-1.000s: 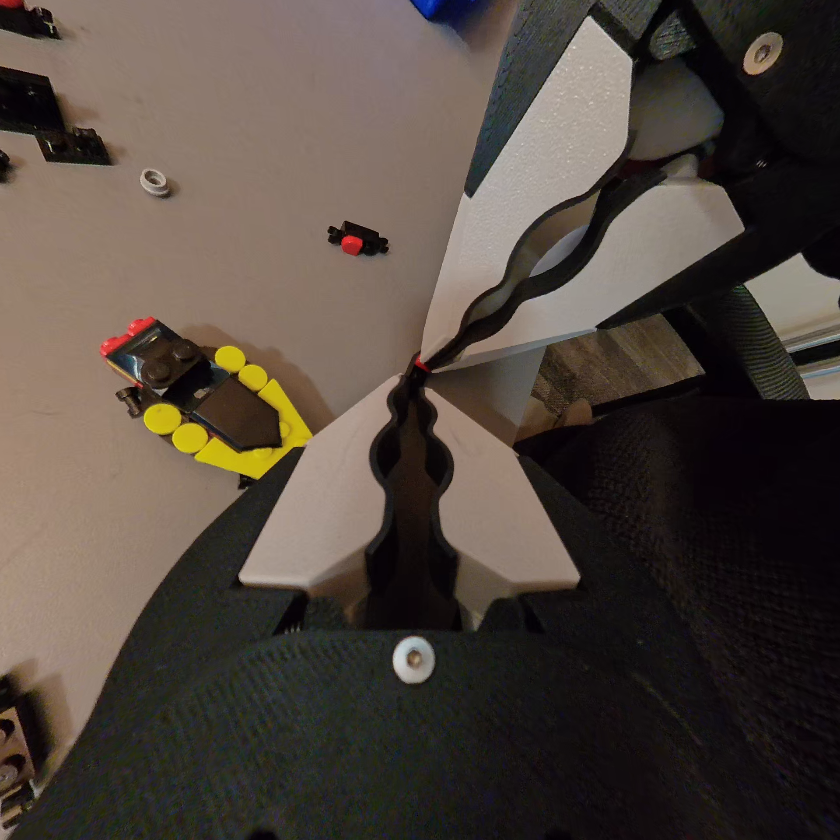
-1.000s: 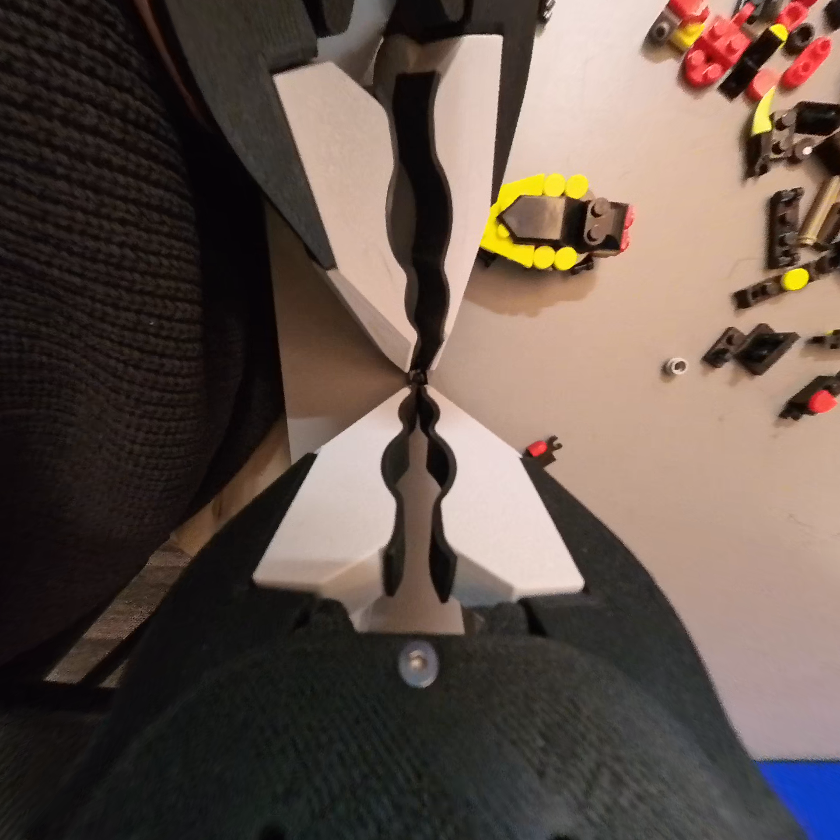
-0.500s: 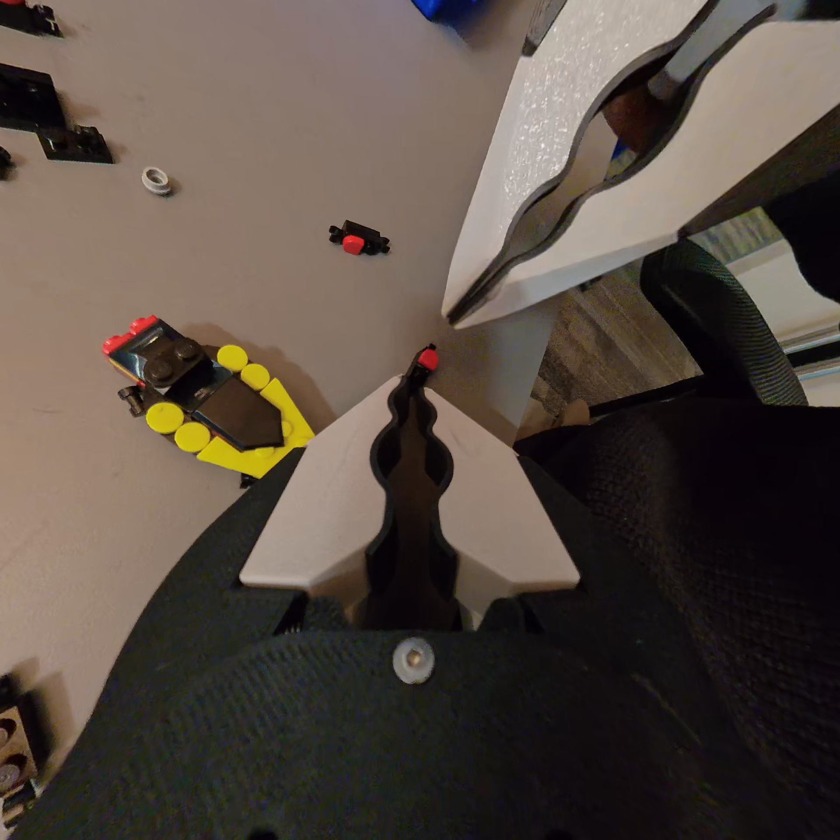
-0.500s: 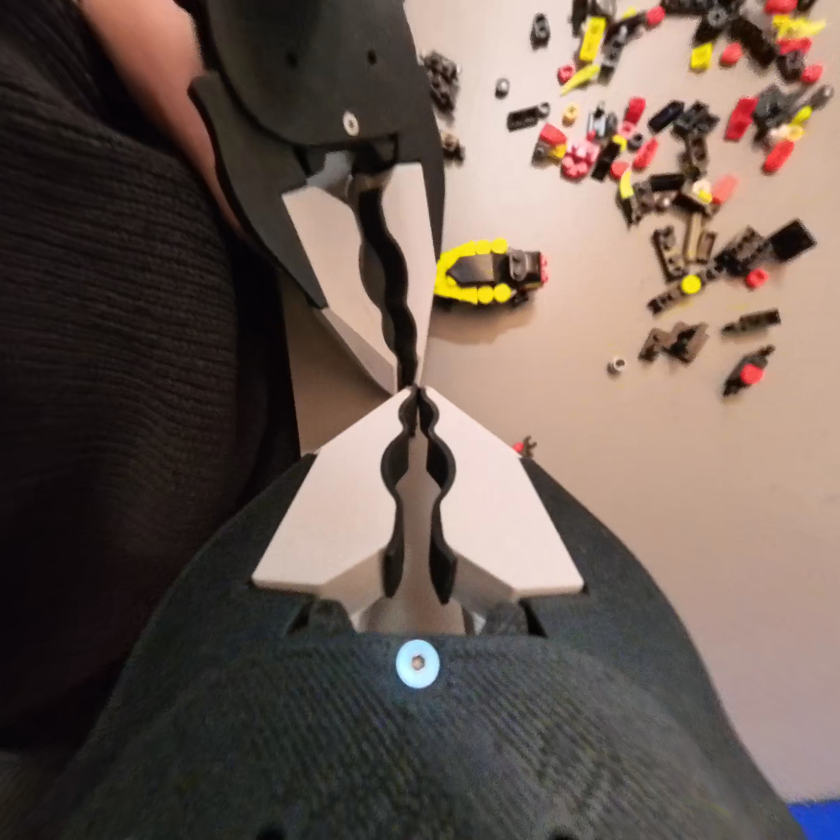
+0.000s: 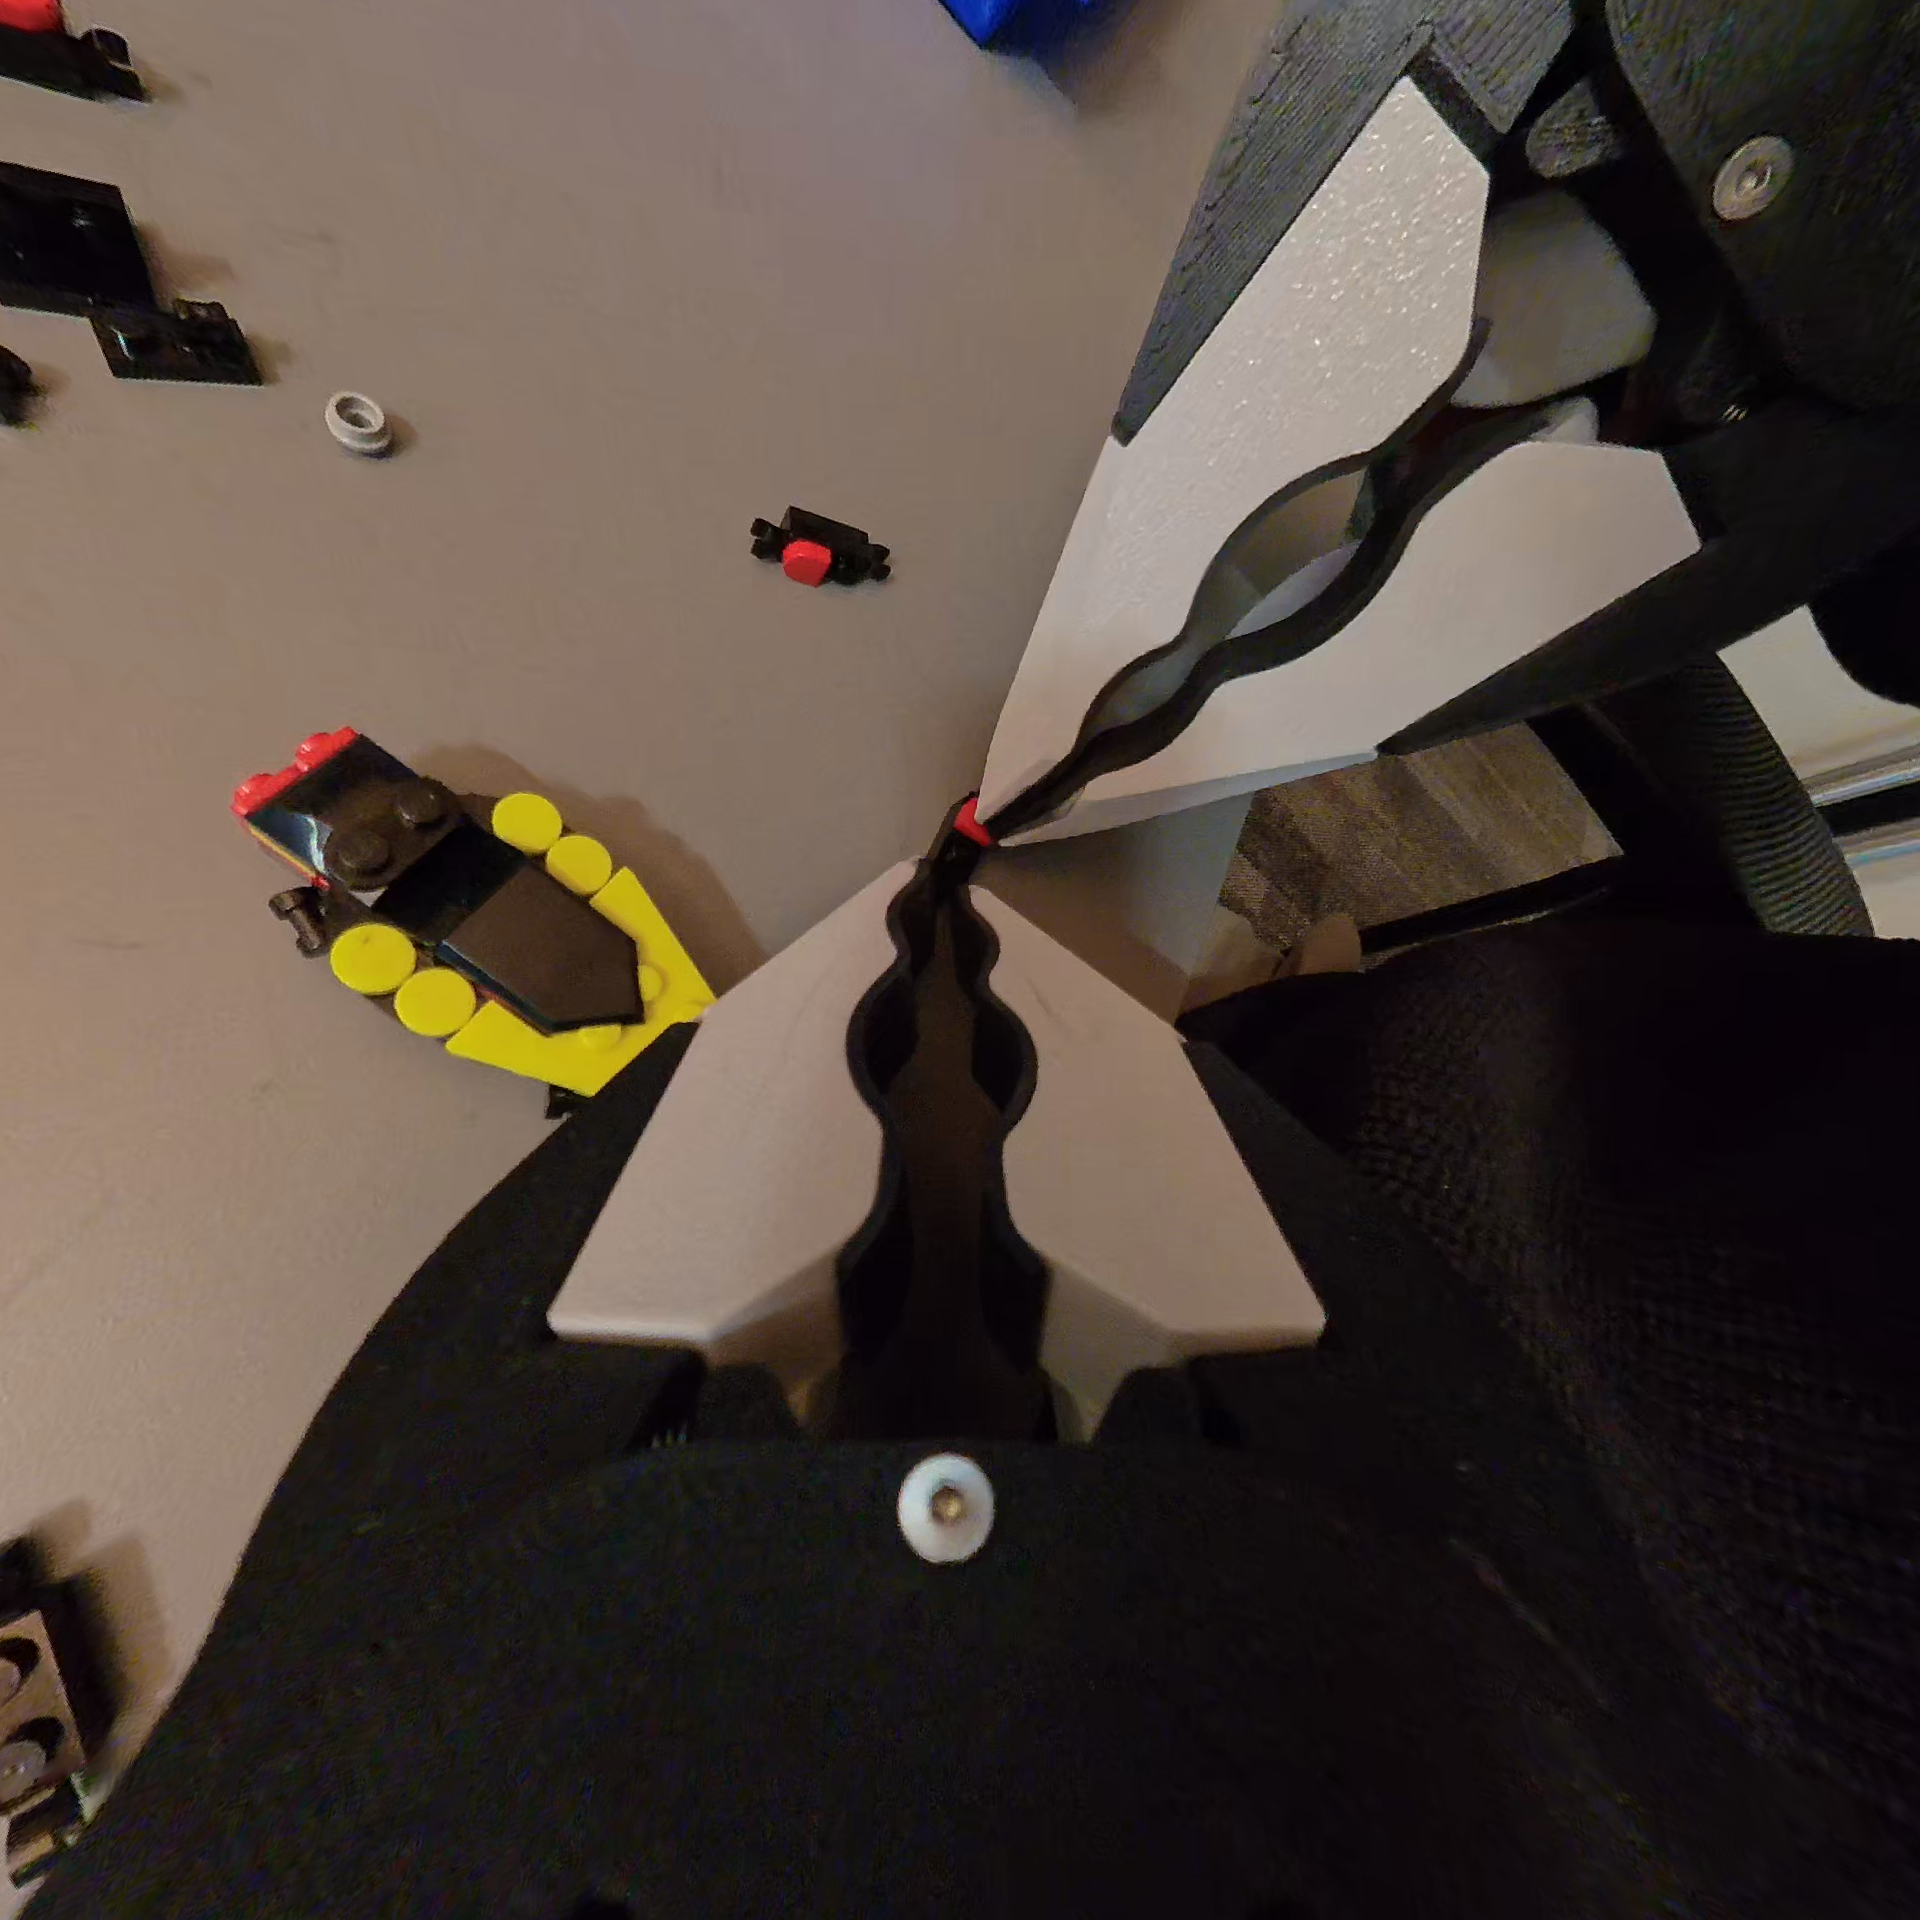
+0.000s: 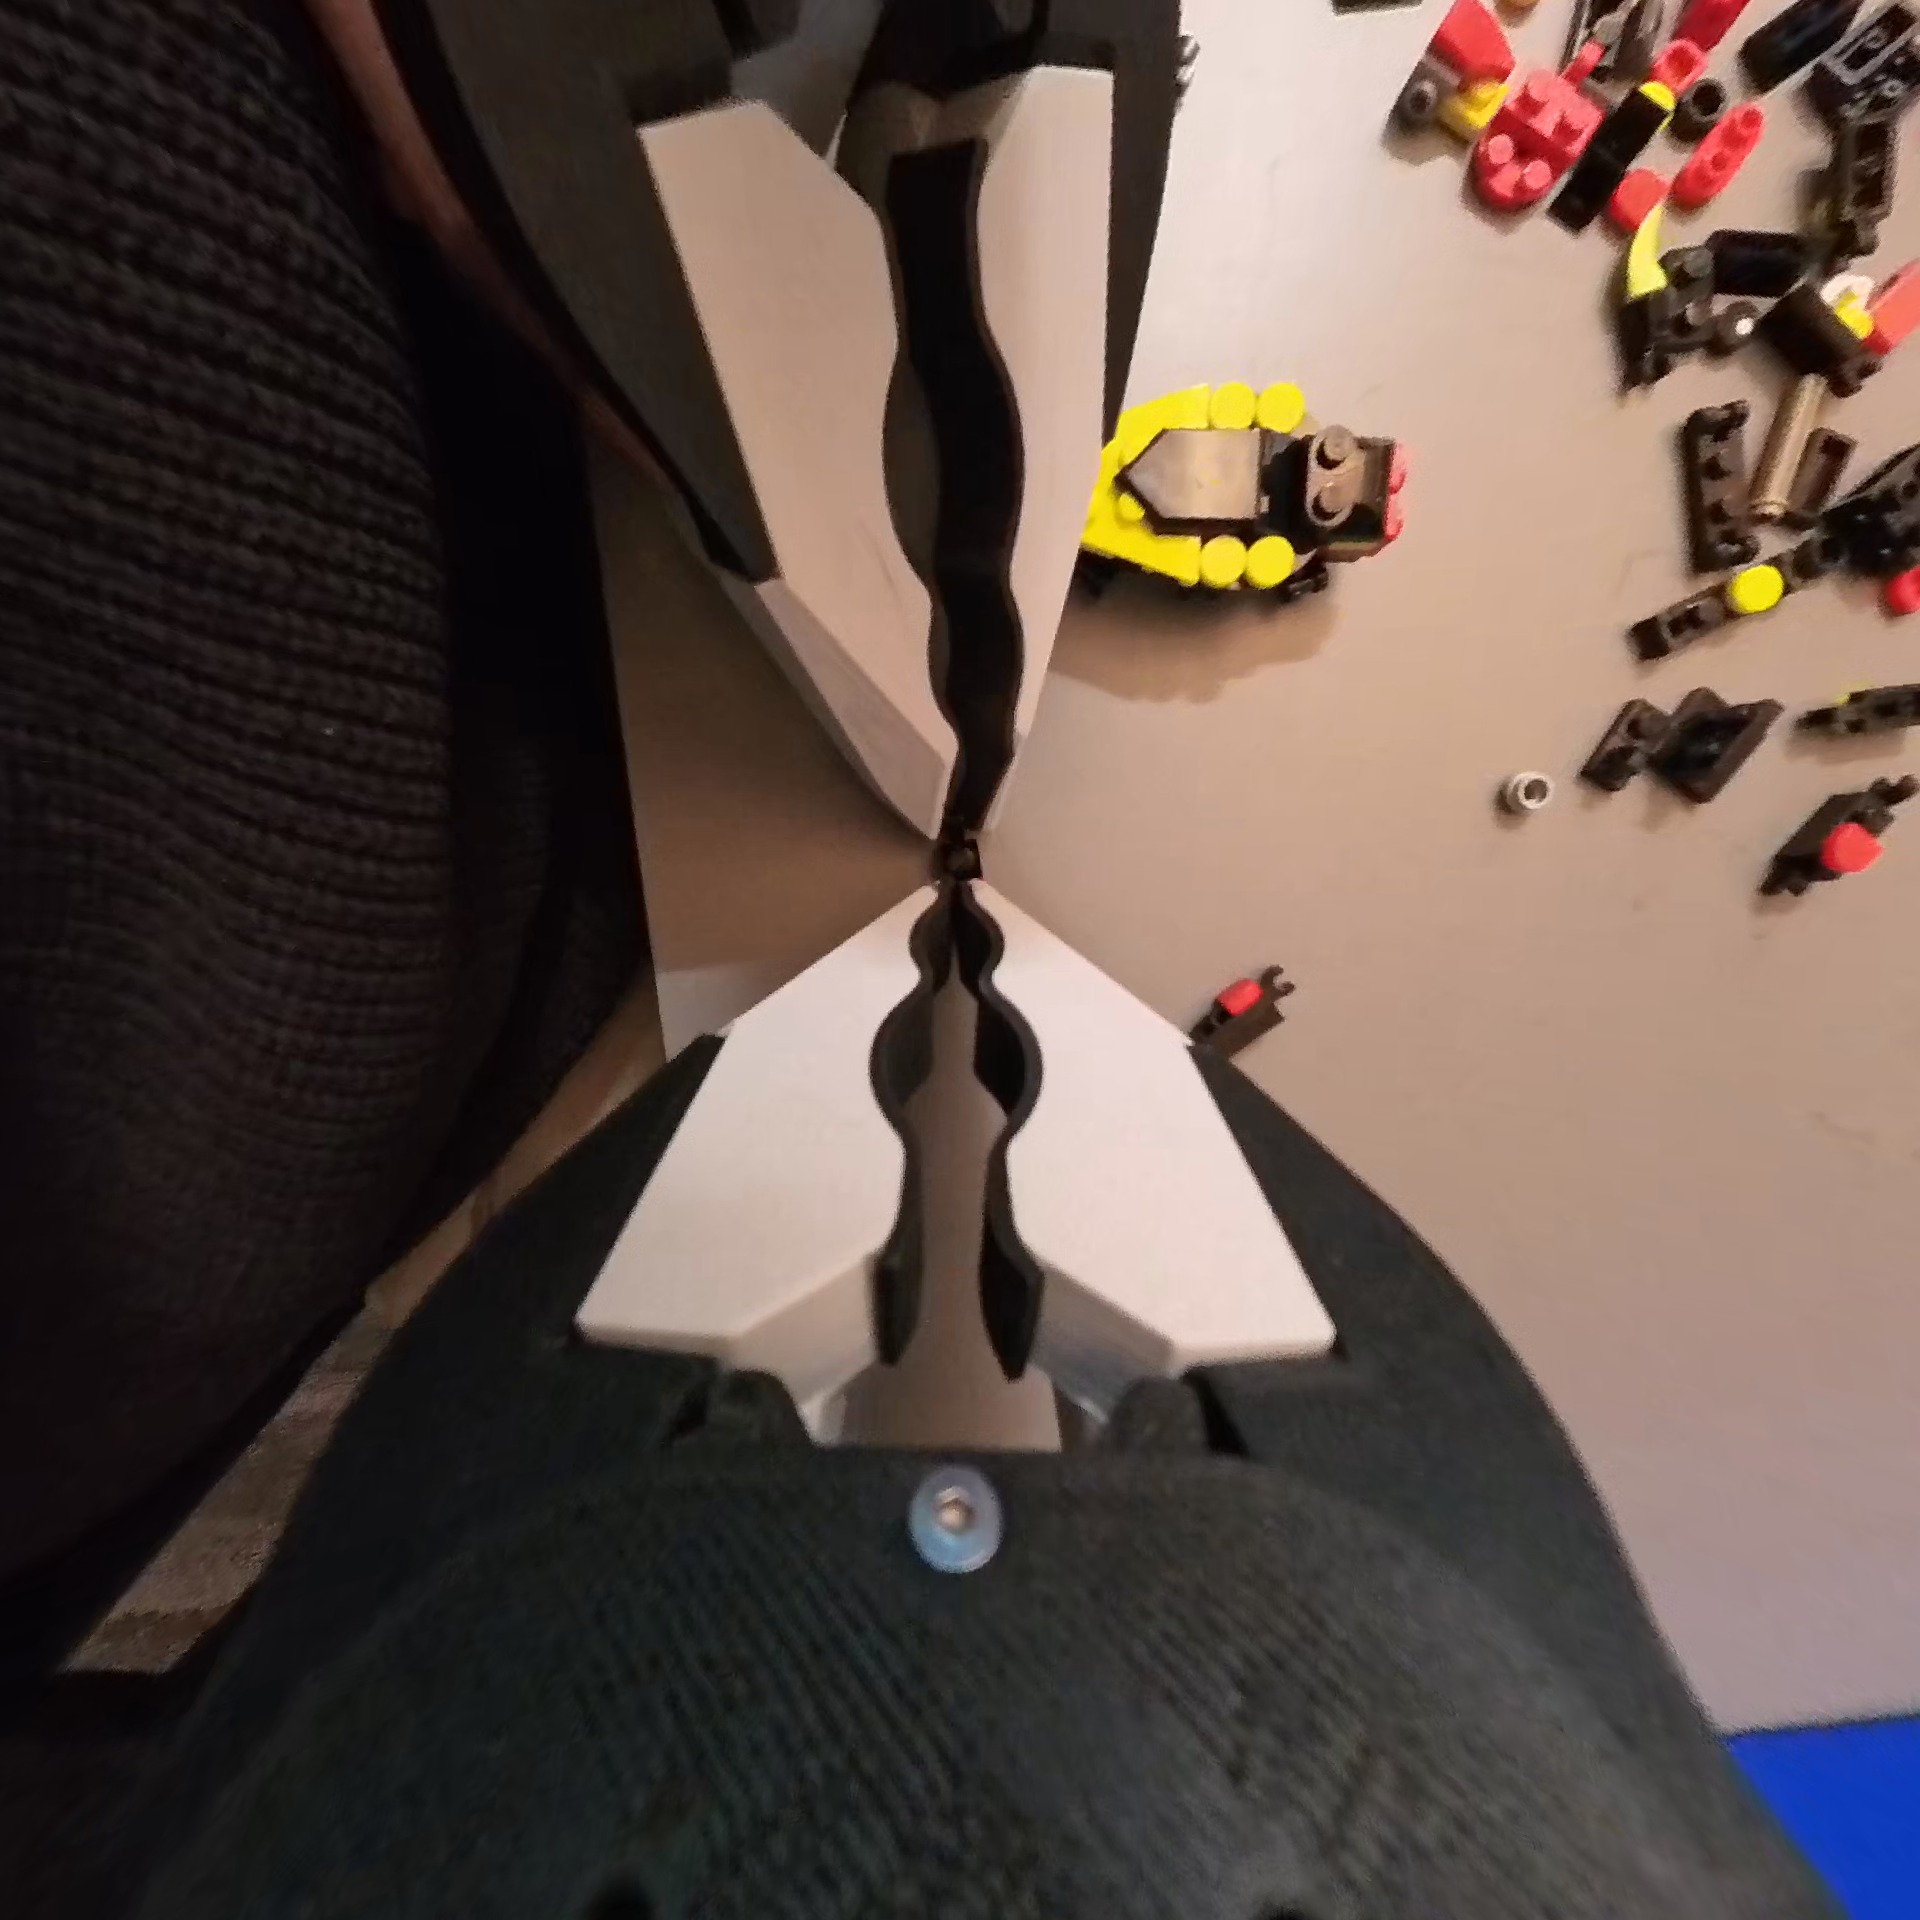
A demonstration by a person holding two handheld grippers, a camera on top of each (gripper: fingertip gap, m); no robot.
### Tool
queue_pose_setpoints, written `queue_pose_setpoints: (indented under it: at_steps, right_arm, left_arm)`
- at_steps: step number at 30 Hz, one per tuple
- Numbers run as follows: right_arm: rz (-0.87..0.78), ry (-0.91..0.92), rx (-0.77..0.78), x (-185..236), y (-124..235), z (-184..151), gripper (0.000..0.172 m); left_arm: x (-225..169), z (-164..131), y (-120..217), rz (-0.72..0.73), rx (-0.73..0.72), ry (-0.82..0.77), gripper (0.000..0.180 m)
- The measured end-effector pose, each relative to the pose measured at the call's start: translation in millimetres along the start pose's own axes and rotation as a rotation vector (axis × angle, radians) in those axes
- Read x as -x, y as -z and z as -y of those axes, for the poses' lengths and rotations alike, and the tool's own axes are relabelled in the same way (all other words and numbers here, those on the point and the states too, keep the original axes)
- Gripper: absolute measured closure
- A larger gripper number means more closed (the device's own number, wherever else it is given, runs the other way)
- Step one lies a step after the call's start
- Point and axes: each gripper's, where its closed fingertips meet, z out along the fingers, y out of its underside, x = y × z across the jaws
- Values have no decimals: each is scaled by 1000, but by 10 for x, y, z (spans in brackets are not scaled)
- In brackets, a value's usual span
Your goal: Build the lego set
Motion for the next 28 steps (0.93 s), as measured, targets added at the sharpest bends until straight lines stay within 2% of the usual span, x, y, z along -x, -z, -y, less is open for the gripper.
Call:
queue_pose_setpoints:
  at_steps: [4,10,15,17,20,22,26,28]
  right_arm:
    - [34,-54,-44,4,-10,23,172]
    - [4,-17,-56,7,-25,30,172]
    - [-20,-131,-305,-109,253,235,172]
    - [-47,-136,-273,-137,246,131,170]
    - [-75,-91,-147,-82,65,-65,157]
    - [-83,-63,-126,-37,-34,-71,148]
    - [-101,-94,-168,-76,-65,29,165]
    - [-121,-139,-171,-134,-67,25,165]
  left_arm:
    - [1,-1,0,1,0,-1,180]
    - [17,-8,1,14,3,-2,180]
    - [18,-9,3,13,1,1,180]
    - [17,-5,1,11,0,5,180]
    - [15,2,1,7,-3,13,180]
    - [2,5,3,-1,-6,17,179]
    - [-26,21,19,-10,-17,13,167]
    - [-45,51,47,-14,-34,6,165]
